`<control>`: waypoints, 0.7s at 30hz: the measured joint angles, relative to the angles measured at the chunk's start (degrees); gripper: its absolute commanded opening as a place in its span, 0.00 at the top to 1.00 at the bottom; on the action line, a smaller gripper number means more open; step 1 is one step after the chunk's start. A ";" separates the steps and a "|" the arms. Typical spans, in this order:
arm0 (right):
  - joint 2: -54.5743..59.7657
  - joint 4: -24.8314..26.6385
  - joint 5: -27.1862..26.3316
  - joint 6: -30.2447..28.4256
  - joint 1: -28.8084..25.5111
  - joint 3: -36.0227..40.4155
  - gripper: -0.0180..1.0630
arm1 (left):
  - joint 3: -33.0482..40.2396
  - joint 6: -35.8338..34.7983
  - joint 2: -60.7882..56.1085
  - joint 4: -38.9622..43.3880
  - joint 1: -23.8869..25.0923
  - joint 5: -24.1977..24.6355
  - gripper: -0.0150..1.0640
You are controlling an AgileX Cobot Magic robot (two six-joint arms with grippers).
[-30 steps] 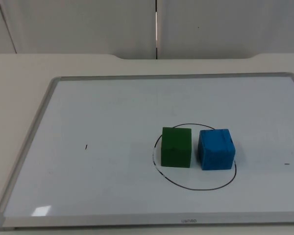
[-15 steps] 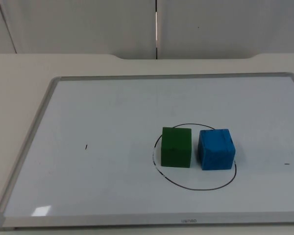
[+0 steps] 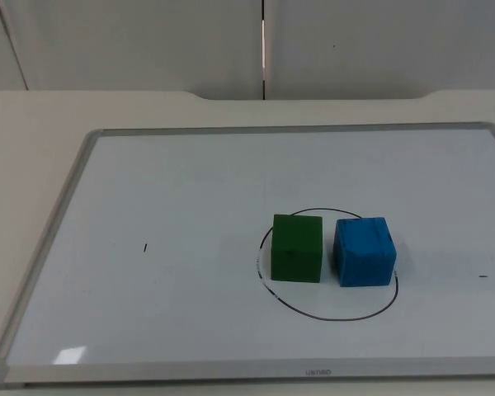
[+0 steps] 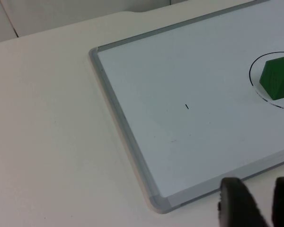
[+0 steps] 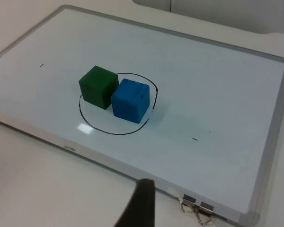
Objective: Push the two cubes into the marked area.
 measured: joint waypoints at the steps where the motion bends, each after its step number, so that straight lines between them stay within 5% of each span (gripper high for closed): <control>1: 0.00 0.00 0.00 0.00 0.00 0.00 0.26 | 0.00 0.00 0.00 0.00 0.00 0.00 0.47; 3: 0.00 0.00 0.00 0.00 0.00 0.00 0.22 | 0.00 0.00 0.00 0.00 0.00 0.00 0.29; 8: 0.00 0.00 0.00 0.00 0.00 0.00 0.01 | 0.00 0.00 0.00 0.00 0.00 0.00 0.11; 21: 0.00 0.00 0.00 0.07 0.00 0.00 0.01 | 0.00 0.00 0.00 0.00 0.00 0.00 0.09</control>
